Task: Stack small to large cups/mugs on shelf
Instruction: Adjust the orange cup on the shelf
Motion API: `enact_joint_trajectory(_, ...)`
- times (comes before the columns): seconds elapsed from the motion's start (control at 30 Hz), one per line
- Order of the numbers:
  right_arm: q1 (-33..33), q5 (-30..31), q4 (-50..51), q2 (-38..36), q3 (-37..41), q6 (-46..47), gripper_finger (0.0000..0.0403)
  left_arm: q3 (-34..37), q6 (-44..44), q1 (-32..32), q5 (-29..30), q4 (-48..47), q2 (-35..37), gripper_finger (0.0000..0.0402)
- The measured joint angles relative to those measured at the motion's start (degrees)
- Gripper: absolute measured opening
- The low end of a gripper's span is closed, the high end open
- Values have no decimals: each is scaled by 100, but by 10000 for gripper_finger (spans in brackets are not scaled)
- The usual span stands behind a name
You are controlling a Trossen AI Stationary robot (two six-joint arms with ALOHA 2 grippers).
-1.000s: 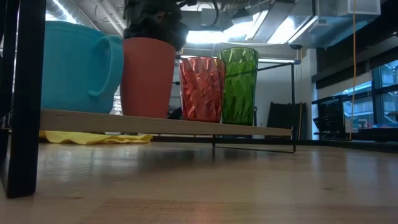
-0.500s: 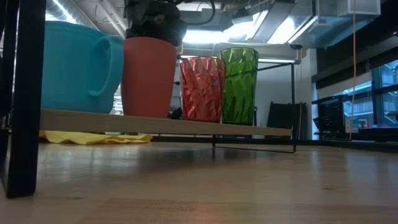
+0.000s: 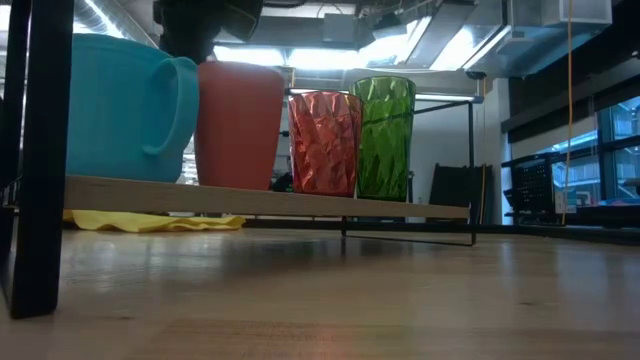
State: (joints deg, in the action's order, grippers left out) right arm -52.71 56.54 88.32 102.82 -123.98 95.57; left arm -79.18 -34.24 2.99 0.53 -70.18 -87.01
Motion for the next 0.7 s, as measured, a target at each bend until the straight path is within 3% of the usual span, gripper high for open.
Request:
enact_joint_trajectory(0.13, 232, -554, -155, -16, 927, 1018, 159, 3, 42, 88, -5, 117, 17, 37)
enact_joint_trajectory(0.23, 457, -1077, -992, -30, 1613, 1181, 159, 94, 186, 122, -143, 478, 19, 37)
enact_joint_trajectory(0.47, 1253, -2171, -5017, -38, 3201, -665, 159, 539, 319, 116, -303, 850, 71, 37)
enact_joint_trajectory(0.7, 2180, -3350, -7212, -47, 4452, -1318, 159, 1172, 348, 85, -355, 1408, 448, 37)
